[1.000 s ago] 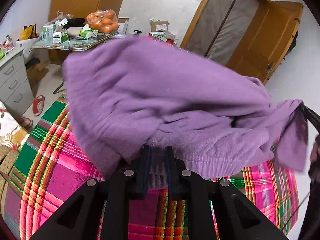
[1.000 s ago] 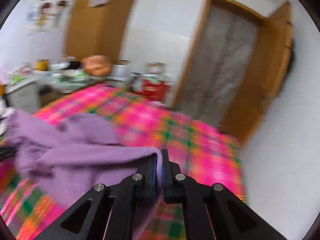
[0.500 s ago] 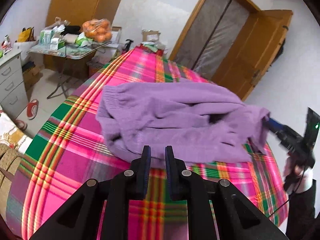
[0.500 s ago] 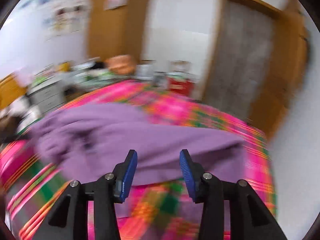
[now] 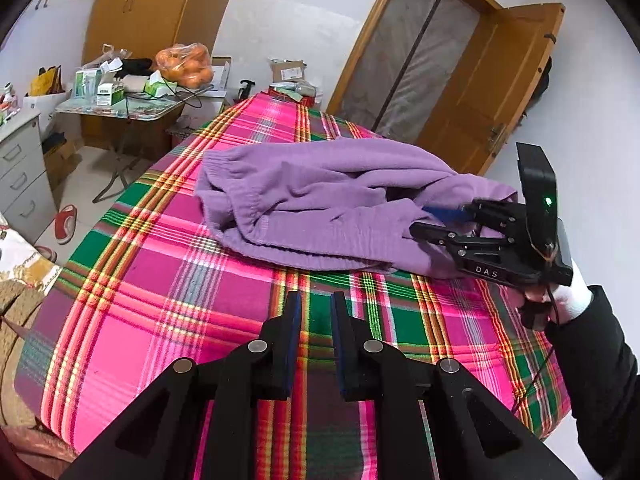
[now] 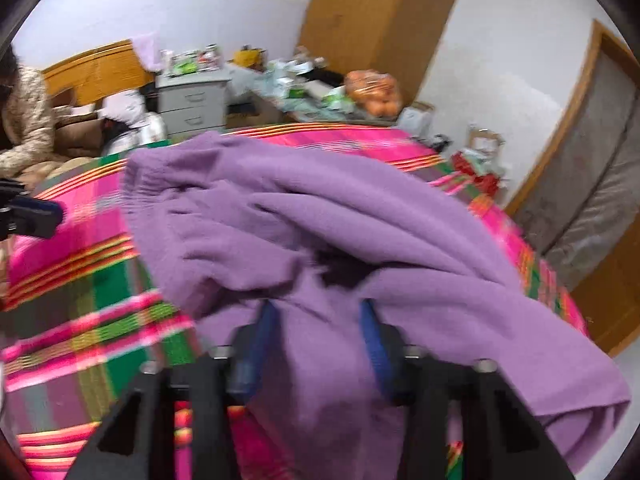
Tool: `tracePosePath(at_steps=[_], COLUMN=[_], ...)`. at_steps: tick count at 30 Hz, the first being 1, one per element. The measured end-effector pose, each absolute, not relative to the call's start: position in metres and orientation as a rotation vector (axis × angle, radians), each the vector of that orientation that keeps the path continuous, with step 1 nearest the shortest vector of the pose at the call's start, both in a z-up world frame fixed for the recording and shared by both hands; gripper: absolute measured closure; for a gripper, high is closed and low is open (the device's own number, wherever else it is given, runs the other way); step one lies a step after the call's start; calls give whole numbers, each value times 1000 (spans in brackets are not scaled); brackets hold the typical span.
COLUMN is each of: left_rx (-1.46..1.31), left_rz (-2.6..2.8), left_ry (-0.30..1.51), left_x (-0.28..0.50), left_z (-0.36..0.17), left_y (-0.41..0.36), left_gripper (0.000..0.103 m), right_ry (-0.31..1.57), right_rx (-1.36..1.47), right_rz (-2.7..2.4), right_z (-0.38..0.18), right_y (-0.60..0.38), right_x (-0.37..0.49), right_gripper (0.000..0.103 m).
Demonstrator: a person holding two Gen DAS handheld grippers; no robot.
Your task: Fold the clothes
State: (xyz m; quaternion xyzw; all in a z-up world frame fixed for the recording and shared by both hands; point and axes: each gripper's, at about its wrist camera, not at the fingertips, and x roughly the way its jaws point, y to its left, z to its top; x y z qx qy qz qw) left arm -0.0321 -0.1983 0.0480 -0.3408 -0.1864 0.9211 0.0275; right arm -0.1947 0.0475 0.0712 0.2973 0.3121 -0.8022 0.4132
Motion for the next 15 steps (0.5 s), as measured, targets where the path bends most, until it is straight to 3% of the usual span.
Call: tracePosePath(at_steps=[5, 15], left_rx=[-1035, -961], left_rz=[2851, 2896], left_ry=[-596, -664], left_x=[-23, 4], left_z=[50, 65], left_y=[-203, -221], left_gripper=[88, 88], right_ry=[782, 648], right_rx=[754, 529], right_rz=[-1984, -1942], right_z=[82, 169], right_y=[37, 40], right_x=[-172, -86], right_gripper=[98, 101])
